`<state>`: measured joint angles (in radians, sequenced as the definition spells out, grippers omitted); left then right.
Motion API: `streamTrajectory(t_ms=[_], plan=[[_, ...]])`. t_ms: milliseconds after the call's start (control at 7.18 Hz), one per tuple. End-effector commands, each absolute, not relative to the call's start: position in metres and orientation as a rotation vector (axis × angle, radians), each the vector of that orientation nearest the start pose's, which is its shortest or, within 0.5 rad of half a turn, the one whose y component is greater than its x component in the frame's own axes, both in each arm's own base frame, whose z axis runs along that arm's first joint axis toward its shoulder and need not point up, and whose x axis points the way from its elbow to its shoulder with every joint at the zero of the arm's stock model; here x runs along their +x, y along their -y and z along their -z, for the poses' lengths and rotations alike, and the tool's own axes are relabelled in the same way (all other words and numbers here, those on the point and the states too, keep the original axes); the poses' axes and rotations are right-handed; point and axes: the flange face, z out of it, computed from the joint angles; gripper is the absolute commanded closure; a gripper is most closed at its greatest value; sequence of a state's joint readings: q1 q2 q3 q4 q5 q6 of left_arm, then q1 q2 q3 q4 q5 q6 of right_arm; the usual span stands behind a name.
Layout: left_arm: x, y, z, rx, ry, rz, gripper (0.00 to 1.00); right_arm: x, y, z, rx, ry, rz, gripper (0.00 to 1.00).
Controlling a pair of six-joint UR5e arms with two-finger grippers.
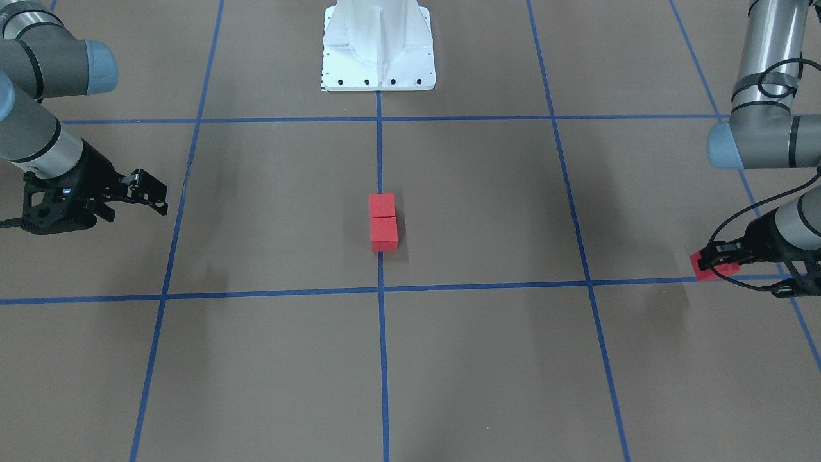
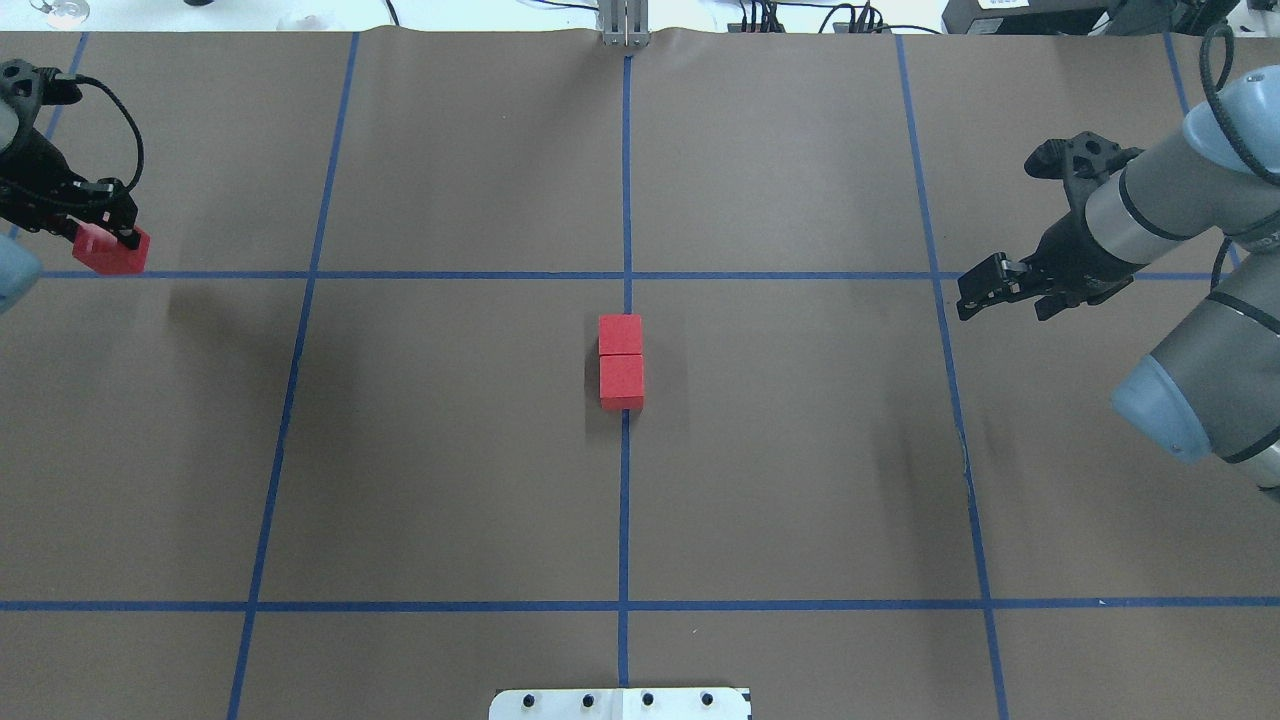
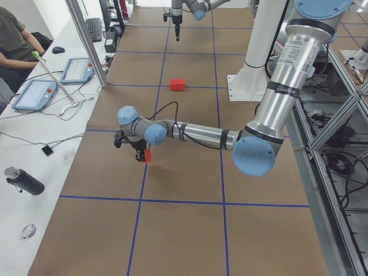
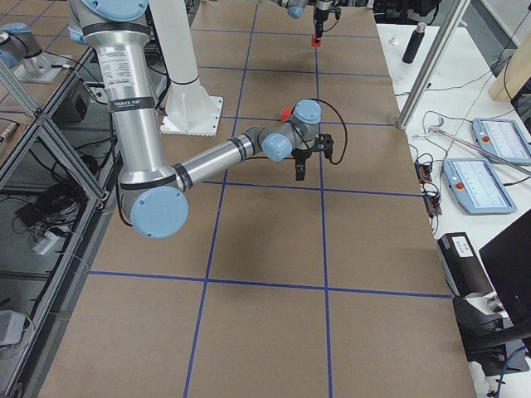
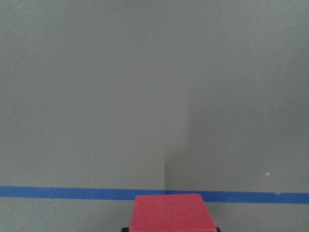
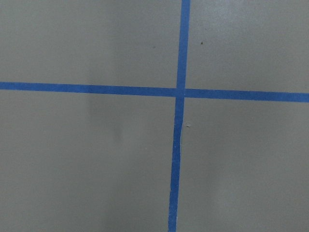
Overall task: Form red blocks into L shape at center
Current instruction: 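Carry the cube with the left gripper toward the two-cube row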
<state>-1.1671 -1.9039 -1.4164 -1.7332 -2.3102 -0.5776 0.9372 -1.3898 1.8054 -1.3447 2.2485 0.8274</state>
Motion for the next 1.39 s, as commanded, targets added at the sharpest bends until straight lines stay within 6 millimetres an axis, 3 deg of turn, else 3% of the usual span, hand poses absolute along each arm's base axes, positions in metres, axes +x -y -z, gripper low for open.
streamTrajectory(t_ms=[0,139,279,418,557,836,975,1114,1254], plan=[[0.238,0.584,-0.435,-0.146,-0.829,0.229,1.0,-0.281,0.494,-0.426,0.037,0.902,0.041,0.0],[0.289,0.557,-0.39,-0.236,-0.847,0.385,1.0,-0.281,0.494,-0.425,0.041,0.902,0.041,0.0],[0.322,0.55,-0.339,-0.296,-0.858,0.569,1.0,-0.281,0.494,-0.425,0.038,0.902,0.034,0.0],[0.401,0.518,-0.295,-0.4,-0.834,0.702,1.0,-0.283,0.493,-0.427,0.032,0.9,0.034,0.0],[0.437,0.505,-0.269,-0.404,-0.828,0.763,1.0,-0.284,0.493,-0.428,0.031,0.898,0.033,0.0],[0.49,0.503,-0.22,-0.451,-0.807,0.974,1.0,-0.288,0.492,-0.429,0.035,0.89,0.037,0.0],[0.534,0.514,-0.213,-0.477,-0.731,1.068,1.0,-0.289,0.491,-0.429,0.036,0.89,0.04,0.0],[0.548,0.523,-0.205,-0.511,-0.703,1.137,1.0,-0.289,0.491,-0.429,0.036,0.89,0.04,0.0],[0.548,0.523,-0.207,-0.539,-0.685,1.192,1.0,-0.289,0.491,-0.429,0.036,0.89,0.04,0.0]])
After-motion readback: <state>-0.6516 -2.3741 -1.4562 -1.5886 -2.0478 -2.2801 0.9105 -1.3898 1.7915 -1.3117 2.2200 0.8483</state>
